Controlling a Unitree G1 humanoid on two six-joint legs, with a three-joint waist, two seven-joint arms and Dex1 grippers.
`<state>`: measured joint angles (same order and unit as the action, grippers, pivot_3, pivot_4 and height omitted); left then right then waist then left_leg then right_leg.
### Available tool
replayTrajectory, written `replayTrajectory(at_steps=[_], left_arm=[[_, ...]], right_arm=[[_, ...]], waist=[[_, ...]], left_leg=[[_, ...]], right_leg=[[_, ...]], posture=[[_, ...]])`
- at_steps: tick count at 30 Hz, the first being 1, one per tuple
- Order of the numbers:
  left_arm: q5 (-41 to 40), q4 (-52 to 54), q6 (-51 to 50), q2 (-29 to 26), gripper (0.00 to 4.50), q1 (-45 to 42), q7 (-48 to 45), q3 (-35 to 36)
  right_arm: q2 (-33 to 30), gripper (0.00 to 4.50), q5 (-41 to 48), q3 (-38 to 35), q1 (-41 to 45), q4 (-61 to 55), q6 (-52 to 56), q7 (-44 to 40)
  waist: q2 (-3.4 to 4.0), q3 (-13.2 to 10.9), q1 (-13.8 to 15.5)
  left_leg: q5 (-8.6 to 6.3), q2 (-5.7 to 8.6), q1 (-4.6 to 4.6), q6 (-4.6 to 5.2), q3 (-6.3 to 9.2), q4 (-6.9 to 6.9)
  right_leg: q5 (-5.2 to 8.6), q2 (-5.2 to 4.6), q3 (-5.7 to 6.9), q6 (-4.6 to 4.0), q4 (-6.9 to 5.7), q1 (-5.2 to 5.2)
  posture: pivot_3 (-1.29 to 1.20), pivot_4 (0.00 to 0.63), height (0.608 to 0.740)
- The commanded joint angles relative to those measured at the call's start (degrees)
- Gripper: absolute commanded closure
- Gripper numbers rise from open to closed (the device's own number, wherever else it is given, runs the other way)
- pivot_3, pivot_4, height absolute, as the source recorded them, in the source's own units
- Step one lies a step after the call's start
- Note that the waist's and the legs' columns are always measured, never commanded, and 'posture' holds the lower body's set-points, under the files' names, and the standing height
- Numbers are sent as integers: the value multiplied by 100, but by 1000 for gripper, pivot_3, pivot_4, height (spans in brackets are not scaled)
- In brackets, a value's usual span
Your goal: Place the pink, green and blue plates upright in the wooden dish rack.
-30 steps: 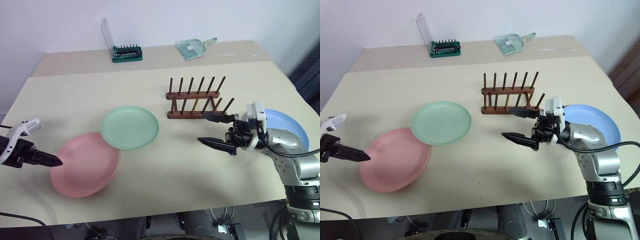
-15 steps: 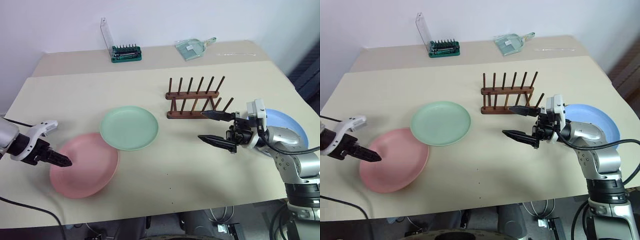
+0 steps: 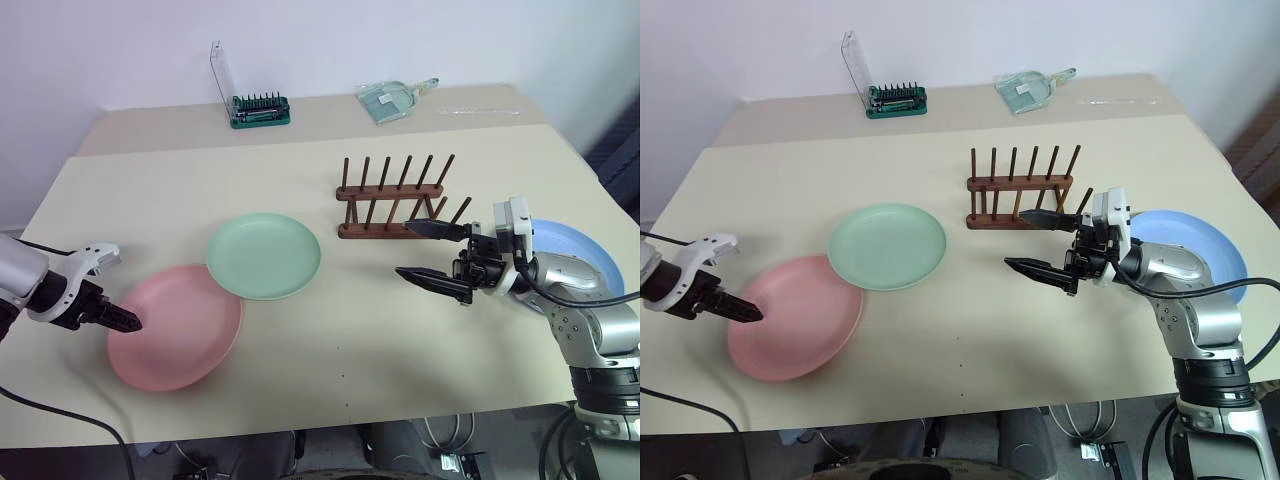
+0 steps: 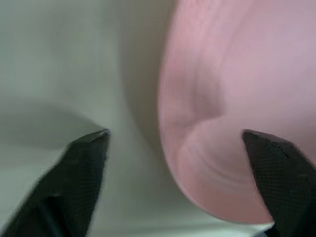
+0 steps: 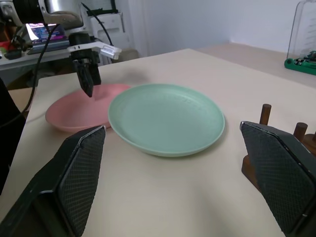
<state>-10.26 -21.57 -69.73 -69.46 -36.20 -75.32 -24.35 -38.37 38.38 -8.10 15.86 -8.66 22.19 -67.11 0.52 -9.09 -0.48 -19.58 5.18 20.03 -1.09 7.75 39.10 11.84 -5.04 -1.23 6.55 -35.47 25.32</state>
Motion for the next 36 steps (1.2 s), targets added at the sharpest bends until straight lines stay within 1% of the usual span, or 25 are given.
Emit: replayTrajectory(at_steps=[1,3,5,6,10,14,17,19,21,25,27,29,32,34,36], left_arm=[[50,-63,91,187,2325,104,91,-21],[47,-135,63,233,3311,31,130,80],[76,-115,71,175,4363,-11,36,38],[89,-104,86,151,4441,-18,-4,30],[-77,-122,-126,107,4441,-151,-153,222],[-188,-246,-31,-347,4441,-298,-689,273],[-289,-410,-58,-529,4441,-629,-1054,327],[-472,-622,-220,-517,4441,-978,-1321,428],[-592,-645,-239,-627,4441,-1112,-1625,381],[-694,-644,-106,-785,4441,-1073,-1717,285],[-778,-923,-181,-567,4441,-1334,-1655,581],[-847,-1235,-191,-271,4441,-1615,-1355,966],[-1144,-1935,38,623,4441,-2149,-2,2363],[-1381,-1754,338,1041,4441,-1993,439,3043],[-1653,-1390,305,1411,4441,-1774,786,3611]], right_arm=[[-96,0,27,-166,28,-133,-44,31],[-117,0,37,-180,-2,-151,-32,51],[-126,0,38,-177,-16,-151,-38,59],[-128,0,36,-172,-17,-149,-45,64],[-113,0,9,-149,9,-115,-72,85],[-108,0,-3,-134,29,-83,-91,86],[-95,0,-18,-108,86,-30,-110,69],[-81,0,-24,-85,145,11,-114,56],[-68,0,-36,-65,185,40,-121,49],[-59,0,-43,-60,224,56,-115,35],[-55,0,-56,-70,234,51,-123,42],[-43,0,-41,-94,250,36,-104,63],[-13,0,-70,-146,291,38,-162,143],[23,0,-76,-191,338,49,-202,231],[55,0,-130,-216,382,38,-328,321]], waist=[[0,0,-1],[1,0,-3],[4,2,0],[16,10,3],[17,11,-1],[-7,3,-23],[-30,-8,-37],[-36,-10,-25],[-38,-10,-32],[-38,-11,-67],[-38,-11,-64],[-43,-13,-19],[-59,-11,28],[-63,-9,3],[-63,-9,-36]], left_leg=[[0,0,0,0,0,0],[0,1,1,0,0,0],[0,1,2,0,0,0],[0,2,1,0,0,0],[0,4,-1,0,1,0],[0,3,6,0,1,1],[2,2,19,-3,2,1],[2,2,21,-4,2,3],[1,3,21,-3,2,4],[2,2,19,-3,0,2],[2,1,19,-3,0,2],[0,3,20,-1,1,3],[1,4,22,-2,10,14],[17,4,22,-31,10,17],[20,3,24,-37,9,13]], right_leg=[[0,0,0,0,1,0],[0,-1,-1,0,2,0],[0,-1,-1,0,3,0],[0,-2,-1,0,4,0],[1,-3,-1,1,4,-4],[1,-1,0,2,5,3],[1,1,0,2,5,14],[1,1,1,2,7,15],[1,0,1,2,8,13],[1,3,0,2,8,15],[1,5,0,2,7,16],[1,5,1,2,8,14],[1,2,7,3,10,7],[0,-1,8,3,12,6],[0,-5,6,3,13,12]], posture=[[0,150,740],[0,150,740],[0,150,740],[0,150,740],[0,150,740],[0,150,740],[0,150,740],[0,150,740],[0,150,740],[0,150,740],[0,150,740],[0,150,740],[0,150,740],[0,150,740],[0,150,740]])
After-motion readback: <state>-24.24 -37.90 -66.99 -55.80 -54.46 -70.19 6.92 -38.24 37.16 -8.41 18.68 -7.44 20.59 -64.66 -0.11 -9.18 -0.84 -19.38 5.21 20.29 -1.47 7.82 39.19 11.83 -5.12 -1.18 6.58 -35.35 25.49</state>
